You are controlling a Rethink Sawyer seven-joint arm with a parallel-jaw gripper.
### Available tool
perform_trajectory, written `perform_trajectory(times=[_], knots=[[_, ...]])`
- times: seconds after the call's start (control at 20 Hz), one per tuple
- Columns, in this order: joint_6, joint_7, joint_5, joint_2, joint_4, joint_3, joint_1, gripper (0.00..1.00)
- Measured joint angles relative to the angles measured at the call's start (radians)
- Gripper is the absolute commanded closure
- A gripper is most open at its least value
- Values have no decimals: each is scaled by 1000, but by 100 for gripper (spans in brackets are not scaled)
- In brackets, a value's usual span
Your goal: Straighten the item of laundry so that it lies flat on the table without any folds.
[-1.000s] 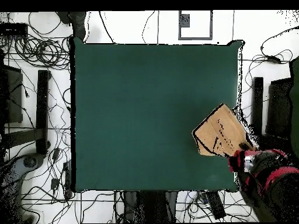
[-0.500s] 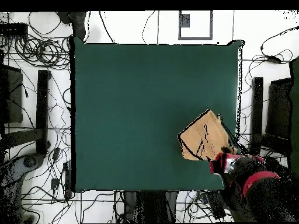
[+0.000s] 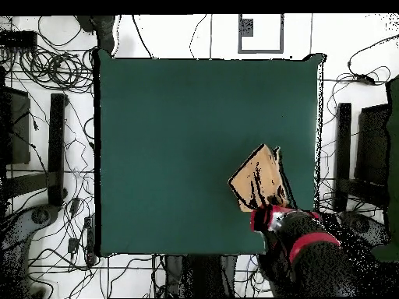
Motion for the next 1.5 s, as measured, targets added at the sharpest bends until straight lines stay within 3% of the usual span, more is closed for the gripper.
perform_trajectory(times=[0.15, 0.35, 0.6, 0.75, 0.85, 0.9, 1.0, 1.2, 1.3, 1.4, 1.5], knots=[[-25, 2, 38, -1, 26, 2, 8, 100], [-100, 2, 173, -1, 88, 37, -15, 100], [-270, -2, 501, 5, 197, 146, -72, 100], [-341, -20, 610, 2, 231, 195, -98, 100], [-390, -73, 735, 1, 245, 207, -79, 100], [-400, -124, 840, 6, 245, 195, -43, 100], [-396, -294, 1161, 45, 226, 136, 104, 100], [-344, -580, 1556, 130, 185, 52, 311, 100], [-307, -718, 1681, 171, 168, 19, 383, 100], [-208, -1013, 1842, 264, 136, -43, 488, 100], [-159, -1139, 1856, 303, 125, -65, 505, 100]])
